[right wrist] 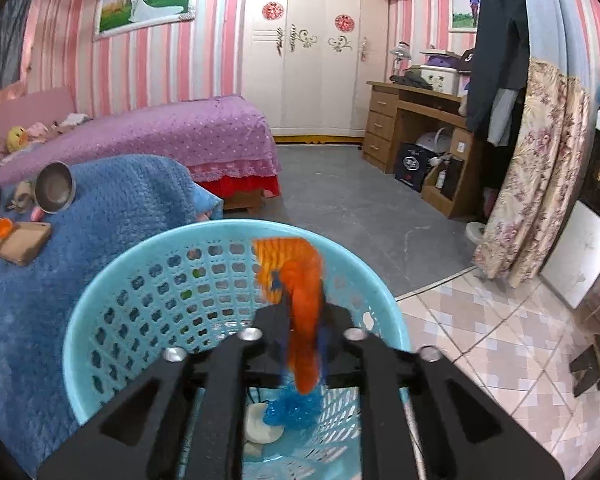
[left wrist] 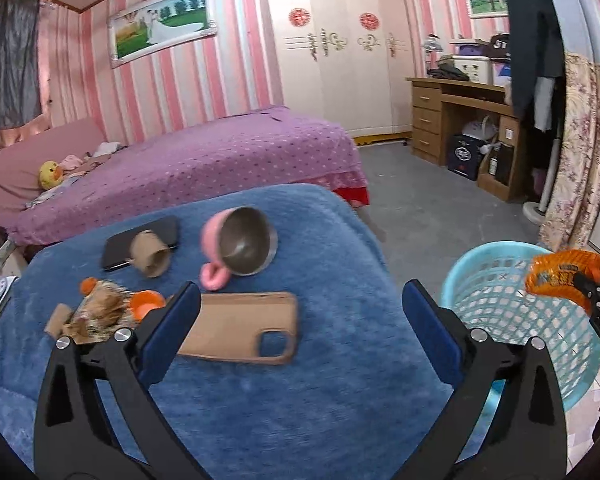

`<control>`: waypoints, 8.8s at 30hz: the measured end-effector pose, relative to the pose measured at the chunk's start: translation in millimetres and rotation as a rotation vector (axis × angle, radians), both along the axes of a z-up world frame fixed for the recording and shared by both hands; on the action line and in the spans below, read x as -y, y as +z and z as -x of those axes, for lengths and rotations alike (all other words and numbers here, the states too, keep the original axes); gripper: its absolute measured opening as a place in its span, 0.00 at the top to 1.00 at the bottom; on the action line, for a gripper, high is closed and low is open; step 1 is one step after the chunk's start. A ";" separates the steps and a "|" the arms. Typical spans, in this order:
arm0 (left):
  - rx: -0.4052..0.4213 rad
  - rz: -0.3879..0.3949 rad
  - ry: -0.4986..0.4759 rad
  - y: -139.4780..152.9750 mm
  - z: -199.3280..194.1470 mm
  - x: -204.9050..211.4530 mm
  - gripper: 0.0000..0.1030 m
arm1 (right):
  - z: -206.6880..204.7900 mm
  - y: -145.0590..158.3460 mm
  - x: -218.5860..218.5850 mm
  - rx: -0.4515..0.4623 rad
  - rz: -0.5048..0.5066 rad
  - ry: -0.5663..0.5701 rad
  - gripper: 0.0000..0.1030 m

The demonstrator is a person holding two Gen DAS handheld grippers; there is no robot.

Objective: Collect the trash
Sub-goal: 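Drop the white lid and orange bag into the basket with both grippers, then move both grippers back over the bed toward the remaining trash, then grasp the brown crumpled paper with the left gripper while the right grasps an orange peel, then carry the brown paper and orange peel in both grippers over the basket, then open the left gripper over the basket while the right opens to drop the peel, then move both grippers back over the bed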

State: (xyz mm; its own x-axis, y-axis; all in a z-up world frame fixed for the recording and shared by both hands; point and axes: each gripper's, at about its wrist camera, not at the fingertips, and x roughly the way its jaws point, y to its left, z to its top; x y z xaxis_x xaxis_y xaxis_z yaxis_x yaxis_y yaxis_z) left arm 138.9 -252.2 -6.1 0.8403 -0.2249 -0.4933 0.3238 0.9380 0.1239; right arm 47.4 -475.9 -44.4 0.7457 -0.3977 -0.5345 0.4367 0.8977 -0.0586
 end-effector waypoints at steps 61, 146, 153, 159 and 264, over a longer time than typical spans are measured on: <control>-0.254 0.076 0.287 -63.3 -91.5 -242.3 0.31 | -133.3 8.8 -207.6 0.000 -0.091 0.205 0.04; -0.113 -0.027 0.261 -38.8 -55.4 -215.0 0.59 | -124.8 17.4 -237.2 0.009 -0.102 0.491 0.71; -0.100 -0.041 0.261 -42.7 -49.3 -200.5 0.59 | -121.9 21.3 -219.1 0.028 -0.129 0.469 0.71; -0.076 -0.014 0.256 -38.3 -41.4 -187.3 0.59 | -114.9 25.1 -205.0 0.042 -0.123 0.448 0.71; -0.046 -0.012 0.318 -9.5 -97.1 -276.7 0.05 | -131.0 37.9 -211.3 0.041 -0.075 0.245 0.04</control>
